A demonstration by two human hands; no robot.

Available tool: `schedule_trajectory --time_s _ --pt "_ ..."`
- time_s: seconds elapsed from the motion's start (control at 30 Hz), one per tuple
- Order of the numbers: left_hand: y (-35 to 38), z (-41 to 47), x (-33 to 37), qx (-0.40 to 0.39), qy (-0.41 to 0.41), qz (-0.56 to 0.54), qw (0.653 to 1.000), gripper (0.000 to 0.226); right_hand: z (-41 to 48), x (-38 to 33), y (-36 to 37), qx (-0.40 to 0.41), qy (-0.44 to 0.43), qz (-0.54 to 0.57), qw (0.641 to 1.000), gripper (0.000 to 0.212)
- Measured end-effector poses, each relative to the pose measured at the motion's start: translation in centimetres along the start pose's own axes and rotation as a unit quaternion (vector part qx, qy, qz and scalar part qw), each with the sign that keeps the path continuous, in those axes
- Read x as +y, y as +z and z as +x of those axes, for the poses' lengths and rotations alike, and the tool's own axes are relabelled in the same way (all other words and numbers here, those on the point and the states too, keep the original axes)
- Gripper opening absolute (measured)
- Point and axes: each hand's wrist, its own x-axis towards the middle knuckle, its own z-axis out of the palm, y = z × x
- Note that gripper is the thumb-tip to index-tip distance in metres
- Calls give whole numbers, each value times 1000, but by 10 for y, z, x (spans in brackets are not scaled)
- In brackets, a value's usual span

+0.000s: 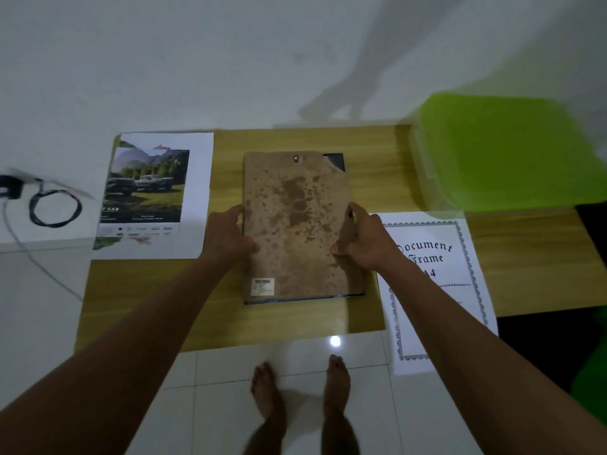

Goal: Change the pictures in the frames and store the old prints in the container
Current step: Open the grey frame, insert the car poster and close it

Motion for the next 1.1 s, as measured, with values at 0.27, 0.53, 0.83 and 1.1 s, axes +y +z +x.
schedule_trajectory --time_s 0.27,0.53,0.83,1.1 --pt "4 -3 5 -42 -4 18 999 83 0 3 -1 -24 5 -24 999 100" --pt "12 1 -7 -8 32 24 999 68 -1 0 -1 -37 18 -25 999 102" --pt "14 7 8 -91 81 284 951 72 -4 -9 -7 -74 -10 -103 992 109" --pt "27 20 5 -134 119 425 887 95 4 -13 -11 -36 -67 -150 986 94"
